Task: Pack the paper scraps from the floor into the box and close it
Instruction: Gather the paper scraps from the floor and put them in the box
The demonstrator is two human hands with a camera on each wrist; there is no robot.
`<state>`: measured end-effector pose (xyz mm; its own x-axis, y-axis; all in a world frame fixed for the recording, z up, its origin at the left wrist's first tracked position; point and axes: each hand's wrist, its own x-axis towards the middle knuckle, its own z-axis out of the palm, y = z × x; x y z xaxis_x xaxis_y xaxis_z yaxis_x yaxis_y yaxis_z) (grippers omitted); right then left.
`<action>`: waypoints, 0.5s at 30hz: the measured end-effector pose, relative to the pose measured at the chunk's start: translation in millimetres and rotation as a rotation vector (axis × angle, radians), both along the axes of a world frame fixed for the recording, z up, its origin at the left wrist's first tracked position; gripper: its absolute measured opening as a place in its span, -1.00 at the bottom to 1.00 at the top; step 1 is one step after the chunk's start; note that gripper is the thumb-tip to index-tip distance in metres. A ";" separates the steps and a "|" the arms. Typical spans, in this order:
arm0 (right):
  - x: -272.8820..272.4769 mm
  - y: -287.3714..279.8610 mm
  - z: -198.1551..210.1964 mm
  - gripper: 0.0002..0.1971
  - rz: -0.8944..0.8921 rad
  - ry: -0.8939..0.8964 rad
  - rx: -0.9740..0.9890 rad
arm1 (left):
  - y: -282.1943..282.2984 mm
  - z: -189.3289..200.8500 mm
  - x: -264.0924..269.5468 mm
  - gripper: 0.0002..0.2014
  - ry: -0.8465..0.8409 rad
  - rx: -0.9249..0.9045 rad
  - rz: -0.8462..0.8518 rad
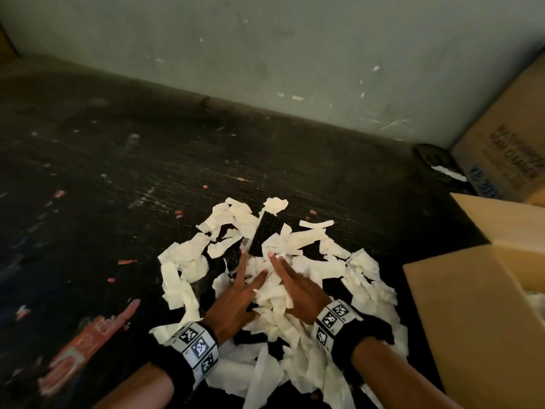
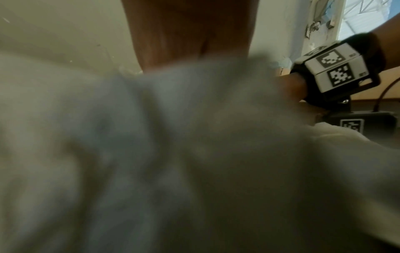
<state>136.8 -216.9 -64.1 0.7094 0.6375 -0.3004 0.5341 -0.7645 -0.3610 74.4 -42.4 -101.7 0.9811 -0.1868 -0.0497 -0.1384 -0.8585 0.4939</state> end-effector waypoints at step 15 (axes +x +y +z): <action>-44.5 -10.7 95.5 0.24 -0.130 -0.156 0.231 | 1.0 118.6 -19.6 -0.24 -0.187 -0.023 -0.096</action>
<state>92.4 -227.6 31.4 0.8155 0.5774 -0.0389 0.5002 -0.7371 -0.4545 54.8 -41.4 16.9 0.9507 -0.2785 0.1366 -0.3097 -0.8257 0.4715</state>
